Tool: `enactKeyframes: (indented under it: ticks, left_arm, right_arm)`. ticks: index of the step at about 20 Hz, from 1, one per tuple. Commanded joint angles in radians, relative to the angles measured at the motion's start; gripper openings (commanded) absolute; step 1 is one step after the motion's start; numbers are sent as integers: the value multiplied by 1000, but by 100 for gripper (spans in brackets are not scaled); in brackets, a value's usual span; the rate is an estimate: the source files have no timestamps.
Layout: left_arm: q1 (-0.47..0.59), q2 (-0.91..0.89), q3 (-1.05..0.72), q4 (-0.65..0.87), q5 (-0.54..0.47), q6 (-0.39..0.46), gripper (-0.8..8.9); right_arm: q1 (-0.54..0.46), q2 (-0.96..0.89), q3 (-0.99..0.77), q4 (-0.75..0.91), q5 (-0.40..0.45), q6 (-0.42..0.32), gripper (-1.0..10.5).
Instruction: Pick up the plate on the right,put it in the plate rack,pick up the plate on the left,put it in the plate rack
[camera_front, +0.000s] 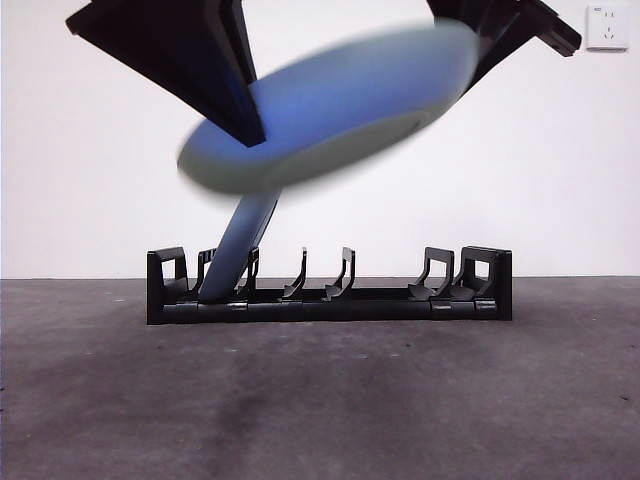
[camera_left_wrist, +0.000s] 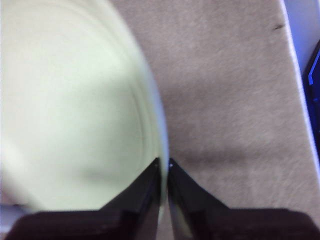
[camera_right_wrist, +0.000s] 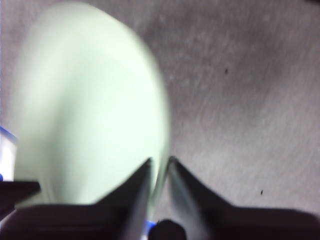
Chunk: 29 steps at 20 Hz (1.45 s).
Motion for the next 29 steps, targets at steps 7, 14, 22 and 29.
enactKeyframes:
  ticks: [7,14,22,29]
  left_arm:
    - [52,6,-6,243,214,-266,-9]
    - [258,61,-6,850,377,-774,-9]
    - [391,343,113,973,367,-836,-9]
    - [452,522,231,951,365,-805,-9]
  right_arm:
    - [5,-271,4,156,306,8,383]
    - [5,-534,4,140,305,24,379]
    - [6,-571,3,23,271,14,379]
    - [6,-571,3,-27,273,-9,379]
